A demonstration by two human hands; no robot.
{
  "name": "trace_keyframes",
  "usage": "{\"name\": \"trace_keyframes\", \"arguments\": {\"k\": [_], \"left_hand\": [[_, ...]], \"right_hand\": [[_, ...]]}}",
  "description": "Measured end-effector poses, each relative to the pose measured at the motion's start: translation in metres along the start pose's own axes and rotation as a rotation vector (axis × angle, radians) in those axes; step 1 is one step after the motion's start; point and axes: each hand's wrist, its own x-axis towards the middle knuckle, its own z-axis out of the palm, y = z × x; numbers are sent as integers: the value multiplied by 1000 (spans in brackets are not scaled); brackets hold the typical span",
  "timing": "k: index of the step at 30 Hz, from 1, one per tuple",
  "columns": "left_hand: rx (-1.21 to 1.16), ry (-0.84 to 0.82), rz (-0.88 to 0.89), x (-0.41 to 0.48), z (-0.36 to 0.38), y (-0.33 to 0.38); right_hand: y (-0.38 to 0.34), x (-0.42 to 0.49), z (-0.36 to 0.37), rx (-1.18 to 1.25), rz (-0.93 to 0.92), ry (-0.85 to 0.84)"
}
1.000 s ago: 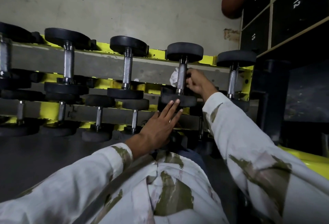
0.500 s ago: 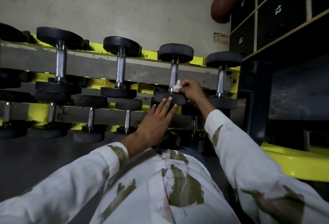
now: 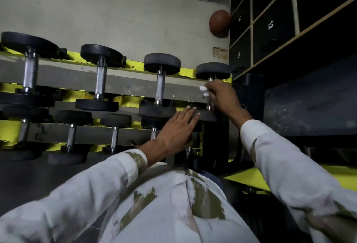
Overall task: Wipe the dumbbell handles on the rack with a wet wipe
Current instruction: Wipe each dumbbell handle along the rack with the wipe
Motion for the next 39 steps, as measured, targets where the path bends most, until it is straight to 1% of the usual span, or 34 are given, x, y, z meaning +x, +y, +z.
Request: {"name": "trace_keyframes", "arguments": {"k": [3,5,6,7,9,10,12,13,14,16,17,18,19,22,23,24,25,26,27,29,31,33,34,36,38,39], "left_hand": [[13,-20,-22,28,16,24],[17,-39,-53,43,29,45],[1,-64,-77,48,36,56],[-19,-75,-113,53,44,66],[-42,-57,-189,60,53,82],[-45,-46,-219,62,57,86],[-38,-48,-272,65,64,95],[-34,-46,-298,65,65,100],[-34,-43,-325,66,66,104],[-45,-47,-373,68,65,110],[-45,-54,-391,69,63,114],[-41,-63,-406,69,60,116],[-34,-75,-416,69,58,119],[-14,-81,-435,69,55,123],[-13,-81,-445,69,54,123],[-16,-84,-453,69,53,124],[-19,-94,-459,69,52,125],[-20,-103,-462,70,52,127],[-22,-108,-466,70,50,129],[-35,-105,-474,71,47,133],[-41,-107,-471,70,43,135],[-44,-112,-463,70,40,134],[-33,-115,-459,69,40,133],[-11,-130,-447,68,38,131],[-7,-150,-438,67,36,130],[-11,-160,-438,68,35,129]], "right_hand": [[36,-7,1,-235,-214,-148],[56,-13,6,-384,-478,-266],[67,-14,6,-416,-616,-287],[81,-10,7,-412,-753,-261],[98,12,0,-447,-897,-174],[103,24,-1,-461,-881,-153],[102,37,2,-380,-738,-149],[101,35,10,-372,-693,-159],[96,26,18,-390,-700,-204],[87,10,24,-384,-885,-324],[85,14,20,-404,-981,-358],[80,25,11,-462,-1036,-351],[80,40,4,-513,-1062,-319],[77,54,-5,-553,-995,-268],[76,47,-1,-518,-1022,-271],[77,37,4,-444,-1041,-312],[80,26,9,-345,-1019,-370],[86,16,13,-243,-950,-420],[93,8,16,-124,-841,-424],[104,-6,24,170,-534,-317],[106,-22,37,428,-132,-230],[102,-31,50,591,217,-250],[101,-29,54,706,354,-278],[97,-9,55,1047,622,-318],[93,18,51,1355,791,-286],[89,30,48,1472,865,-261]]}}
